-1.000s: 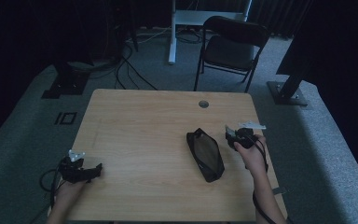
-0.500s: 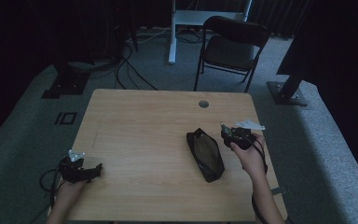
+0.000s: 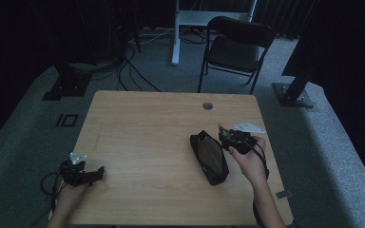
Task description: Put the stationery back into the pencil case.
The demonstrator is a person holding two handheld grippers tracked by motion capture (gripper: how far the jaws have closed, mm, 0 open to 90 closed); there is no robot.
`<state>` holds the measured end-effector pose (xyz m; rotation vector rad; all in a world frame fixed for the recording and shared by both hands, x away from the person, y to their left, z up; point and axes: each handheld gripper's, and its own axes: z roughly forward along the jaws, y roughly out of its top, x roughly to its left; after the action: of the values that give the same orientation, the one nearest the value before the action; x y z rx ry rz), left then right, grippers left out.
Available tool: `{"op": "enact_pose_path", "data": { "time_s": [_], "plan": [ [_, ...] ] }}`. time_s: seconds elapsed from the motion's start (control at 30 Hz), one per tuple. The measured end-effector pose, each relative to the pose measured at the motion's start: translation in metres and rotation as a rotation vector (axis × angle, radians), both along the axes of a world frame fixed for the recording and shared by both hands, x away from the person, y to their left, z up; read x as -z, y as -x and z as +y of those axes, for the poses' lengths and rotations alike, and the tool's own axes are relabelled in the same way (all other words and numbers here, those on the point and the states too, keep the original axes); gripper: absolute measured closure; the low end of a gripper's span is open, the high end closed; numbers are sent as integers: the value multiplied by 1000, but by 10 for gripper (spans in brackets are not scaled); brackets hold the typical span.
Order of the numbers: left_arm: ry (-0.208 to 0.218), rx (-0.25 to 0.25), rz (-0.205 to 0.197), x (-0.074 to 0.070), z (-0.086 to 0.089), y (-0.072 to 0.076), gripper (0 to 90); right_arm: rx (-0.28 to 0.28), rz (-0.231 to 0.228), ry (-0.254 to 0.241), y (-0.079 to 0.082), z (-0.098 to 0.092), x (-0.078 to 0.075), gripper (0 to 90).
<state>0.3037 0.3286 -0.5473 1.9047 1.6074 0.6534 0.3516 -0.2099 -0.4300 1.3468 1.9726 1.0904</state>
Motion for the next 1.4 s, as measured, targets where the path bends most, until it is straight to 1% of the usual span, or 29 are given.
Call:
{"op": "enact_pose_path", "data": {
  "time_s": [0.03,0.07,0.1,0.13,0.17,0.27,0.33,0.43,0.6,0.63,0.7,0.73,0.8,0.9,0.97,1.0,1.07,1.1,1.17,1.2,1.27,1.3,1.33,1.37,1.4],
  "plan": [
    [0,0,0,0,0,0,5,-8,3,-6,2,4,0,506],
    [0,0,0,0,0,0,5,-8,3,-6,2,4,0,506],
    [0,0,0,0,0,0,5,-24,9,10,4,9,0,506],
    [0,0,0,0,0,0,5,-27,11,6,5,12,1,506],
    [0,0,0,0,0,0,5,-35,22,7,6,14,2,506],
    [0,0,0,0,0,0,5,-40,28,9,7,19,3,506],
    [0,0,0,0,0,0,5,-48,29,-11,7,22,5,506],
    [0,0,0,0,0,0,5,-46,39,-5,8,27,8,506],
    [0,0,0,0,0,0,5,-37,43,2,8,34,13,506],
    [0,0,0,0,0,0,5,-42,43,23,7,36,17,506],
    [0,0,0,0,0,0,5,-42,45,24,7,37,18,506],
    [0,0,0,0,0,0,5,-47,55,14,6,39,22,506],
    [0,0,0,0,0,0,5,-49,66,23,5,41,26,506],
    [0,0,0,0,0,0,5,-46,90,16,2,42,30,507],
    [0,0,0,0,0,0,5,-42,107,-8,1,43,33,507],
    [0,0,0,0,0,0,5,-43,119,-3,0,44,35,507],
    [0,0,0,0,0,0,5,-45,125,1,0,44,36,506],
    [0,0,0,0,0,0,5,-38,141,1,0,46,38,506],
    [0,0,0,0,0,0,5,-36,149,15,-2,47,39,506],
    [0,0,0,0,0,0,5,-27,150,8,-2,48,40,506],
    [0,0,0,0,0,0,5,-27,162,31,-3,50,42,506],
    [0,0,0,0,0,0,5,-20,161,29,-2,52,43,506],
    [0,0,0,0,0,0,5,-21,173,37,-2,53,43,506],
    [0,0,0,0,0,0,5,-23,177,35,-2,54,44,506],
    [0,0,0,0,0,0,5,-22,176,39,-2,56,44,506]
  ]
}}
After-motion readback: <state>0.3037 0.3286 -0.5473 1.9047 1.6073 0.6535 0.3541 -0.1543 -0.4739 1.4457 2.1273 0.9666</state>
